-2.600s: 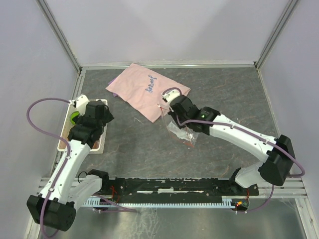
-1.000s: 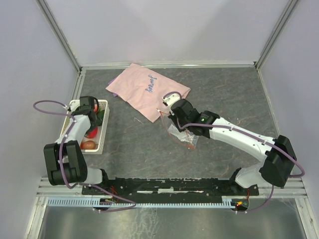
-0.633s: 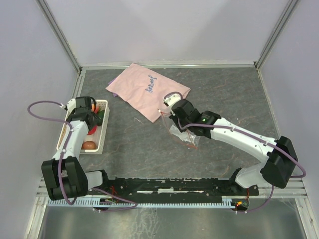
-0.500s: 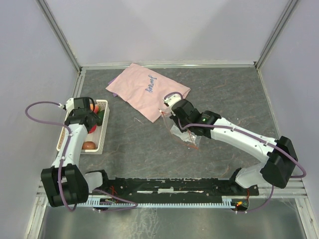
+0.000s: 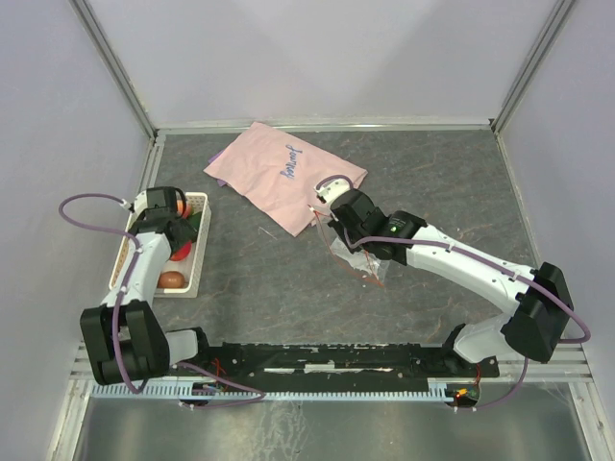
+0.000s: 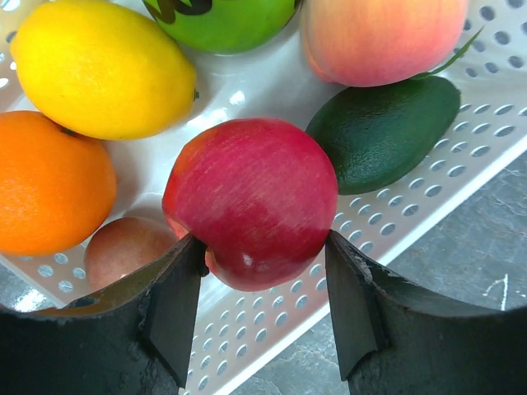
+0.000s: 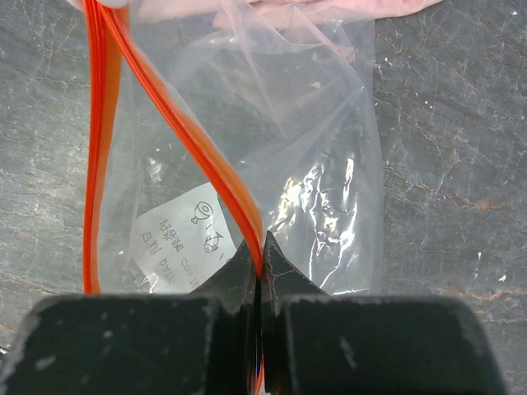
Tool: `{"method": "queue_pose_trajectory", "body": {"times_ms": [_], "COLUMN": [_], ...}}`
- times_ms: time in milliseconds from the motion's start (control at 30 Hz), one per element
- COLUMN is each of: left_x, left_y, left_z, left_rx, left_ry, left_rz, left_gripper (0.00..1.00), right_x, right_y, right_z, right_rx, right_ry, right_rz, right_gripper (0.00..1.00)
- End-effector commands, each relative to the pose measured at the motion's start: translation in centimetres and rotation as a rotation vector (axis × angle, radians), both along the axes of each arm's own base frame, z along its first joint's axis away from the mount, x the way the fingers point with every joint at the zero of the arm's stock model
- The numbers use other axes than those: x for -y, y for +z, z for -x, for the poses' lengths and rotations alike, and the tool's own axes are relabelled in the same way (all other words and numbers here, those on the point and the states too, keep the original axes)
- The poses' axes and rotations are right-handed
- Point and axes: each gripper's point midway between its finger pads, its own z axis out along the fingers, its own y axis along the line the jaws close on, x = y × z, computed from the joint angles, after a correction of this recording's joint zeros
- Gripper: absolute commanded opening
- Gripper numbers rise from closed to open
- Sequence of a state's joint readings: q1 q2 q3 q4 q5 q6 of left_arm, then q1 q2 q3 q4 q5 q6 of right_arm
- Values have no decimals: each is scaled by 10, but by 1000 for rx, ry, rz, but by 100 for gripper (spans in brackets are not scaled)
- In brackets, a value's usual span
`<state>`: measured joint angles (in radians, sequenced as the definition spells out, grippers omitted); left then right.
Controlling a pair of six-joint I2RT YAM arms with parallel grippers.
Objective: Place the food in the zip-top bag and seal the zipper
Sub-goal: Pick up the fake fruit from the bin.
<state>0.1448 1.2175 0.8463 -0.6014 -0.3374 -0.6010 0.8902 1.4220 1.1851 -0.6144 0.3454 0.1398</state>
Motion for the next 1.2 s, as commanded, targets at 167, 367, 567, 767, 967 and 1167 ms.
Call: {"method": "queue_pose_trajectory", "body": {"times_ms": [167, 367, 567, 767, 967, 1167], "left_x": [-8, -13, -21, -28, -33, -34], "left_y": [-11, 3, 7, 1, -14, -28], "left_z": [-8, -3, 2, -1, 0, 0], "left_rx": [-30, -14, -30, -46, -72, -120], "left_ry": [13, 34, 53, 67, 70, 55], "left_rz": [-20, -51, -82, -47, 4, 13], "left_gripper": [58, 74, 83, 91, 93, 94], "right_x": [-7, -8, -8, -8, -8, -9], "right_y": [11, 13, 16, 14, 14, 12], "right_z": [-3, 2, 4, 6, 7, 7], "right_rx": [47, 45, 49, 46, 51, 44], "right_ry": [26, 41, 49, 52, 51, 55], "right_rz": [-51, -78, -100, -106, -115, -115], "right_gripper": [2, 2, 2, 2, 2, 2]}}
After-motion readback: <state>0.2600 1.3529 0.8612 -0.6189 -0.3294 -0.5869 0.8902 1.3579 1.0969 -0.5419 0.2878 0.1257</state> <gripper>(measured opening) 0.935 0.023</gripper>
